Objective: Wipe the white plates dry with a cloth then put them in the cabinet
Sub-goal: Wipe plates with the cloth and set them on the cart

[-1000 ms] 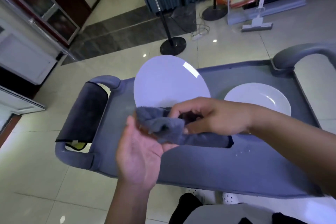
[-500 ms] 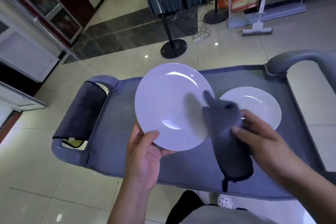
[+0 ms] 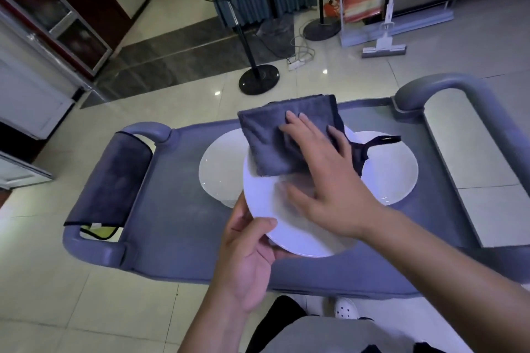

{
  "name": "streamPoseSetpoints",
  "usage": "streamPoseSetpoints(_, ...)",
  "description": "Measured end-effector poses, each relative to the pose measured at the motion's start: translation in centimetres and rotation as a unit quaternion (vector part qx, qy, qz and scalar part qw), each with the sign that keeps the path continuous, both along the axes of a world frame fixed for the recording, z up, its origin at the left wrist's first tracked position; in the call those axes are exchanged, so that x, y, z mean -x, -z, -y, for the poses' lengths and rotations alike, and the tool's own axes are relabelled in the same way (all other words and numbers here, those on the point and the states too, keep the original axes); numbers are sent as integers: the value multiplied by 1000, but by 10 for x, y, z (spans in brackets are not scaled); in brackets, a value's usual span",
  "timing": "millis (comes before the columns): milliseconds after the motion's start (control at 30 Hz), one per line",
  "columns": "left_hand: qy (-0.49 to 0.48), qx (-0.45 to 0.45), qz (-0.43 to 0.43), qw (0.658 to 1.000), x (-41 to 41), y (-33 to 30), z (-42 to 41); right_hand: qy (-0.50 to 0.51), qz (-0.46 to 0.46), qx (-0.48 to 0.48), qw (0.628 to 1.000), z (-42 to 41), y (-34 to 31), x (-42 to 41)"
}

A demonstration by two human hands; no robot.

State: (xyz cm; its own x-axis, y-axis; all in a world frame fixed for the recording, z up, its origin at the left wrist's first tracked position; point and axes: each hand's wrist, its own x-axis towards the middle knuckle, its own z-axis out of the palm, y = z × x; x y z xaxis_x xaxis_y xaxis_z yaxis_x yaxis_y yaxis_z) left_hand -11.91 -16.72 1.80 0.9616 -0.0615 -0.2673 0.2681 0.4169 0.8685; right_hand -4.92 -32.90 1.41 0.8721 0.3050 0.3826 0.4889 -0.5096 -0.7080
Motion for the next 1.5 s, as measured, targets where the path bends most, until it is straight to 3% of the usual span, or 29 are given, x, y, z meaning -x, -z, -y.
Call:
streamPoseSetpoints(200, -24, -2, 6, 1000, 3, 0, -20, 78, 19, -49, 996, -51, 7, -8)
streamPoseSetpoints(333, -64, 7, 18, 998, -3, -3, -49, -28, -58, -88, 994, -75, 4, 2)
streamPoseSetpoints(467, -88, 24, 38, 995, -12, -4, -84, -149, -156, -124, 969, -83, 6, 18)
streamPoseSetpoints(633, -115, 35, 40, 992, -32, 7, -119, -191, -246, -94, 945, -82, 18, 27)
streamPoseSetpoints(733, -114, 53, 23, 992, -39, 15, -128, -127, -345, -135, 920, -69, 25, 29)
streamPoseSetpoints(867, -94, 77, 0, 993, -52, 24, -146, 123, -461, -346, 808, -55, 19, 24)
streamPoseSetpoints(933, -72, 81, -1, 994, -59, 25, -153, 184, -449, -397, 779, -49, 5, 21)
streamPoseSetpoints(1033, -28, 101, -7, 994, -70, 24, -154, 230, -393, -423, 783, -47, -21, 7)
streamPoseSetpoints(1167, 35, 104, -29, 994, -78, 23, -145, 184, -330, -495, 783, -57, -62, -16)
streamPoseSetpoints(1367, 119, 104, -53, 986, -84, 27, -140, 139, -245, -459, 843, -80, -98, -27)
streamPoseSetpoints(1433, 144, 107, -53, 982, -84, 27, -138, 116, -144, -447, 875, -88, -107, -30)
streamPoseSetpoints(1500, 173, 109, -46, 978, -83, 28, -138, 115, -5, -325, 939, -93, -109, -31)
